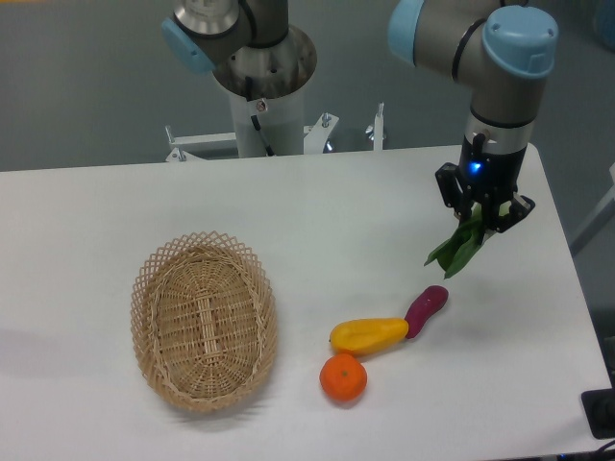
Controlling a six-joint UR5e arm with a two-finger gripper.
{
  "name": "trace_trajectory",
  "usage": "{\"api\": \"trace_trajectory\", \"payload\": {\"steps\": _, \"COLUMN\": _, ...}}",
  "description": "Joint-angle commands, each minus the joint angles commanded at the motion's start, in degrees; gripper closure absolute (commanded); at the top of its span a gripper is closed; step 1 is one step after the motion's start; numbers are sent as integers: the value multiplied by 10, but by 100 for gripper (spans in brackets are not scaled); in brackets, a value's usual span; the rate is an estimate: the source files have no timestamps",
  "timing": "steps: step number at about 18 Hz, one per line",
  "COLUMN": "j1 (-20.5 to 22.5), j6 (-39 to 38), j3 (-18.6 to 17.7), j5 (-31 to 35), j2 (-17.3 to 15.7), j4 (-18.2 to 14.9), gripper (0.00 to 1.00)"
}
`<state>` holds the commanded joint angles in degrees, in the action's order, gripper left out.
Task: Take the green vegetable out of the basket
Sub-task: 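Carry the bok choy up and away from the basket, past the eggplant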
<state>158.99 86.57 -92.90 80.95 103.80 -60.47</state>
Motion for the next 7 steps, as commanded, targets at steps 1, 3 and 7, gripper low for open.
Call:
{"api": "trace_trajectory", "payload": {"steps": 1, "j1": 0, "j6": 0, "j3": 0, "j5": 0, "j2": 0, "j4": 2, "gripper": 63}}
{"api": "trace_trajectory", "payload": {"steps": 3, "j1": 0, "j6": 0, "j3": 0, "j5": 0, "j2": 0, "j4": 2, "gripper": 63}}
{"api": "trace_trajectory", "payload": {"steps": 7, "j1": 0, "j6": -1, "j3": 0, "j5": -3, "j2": 0, "j4": 3, "gripper": 63}}
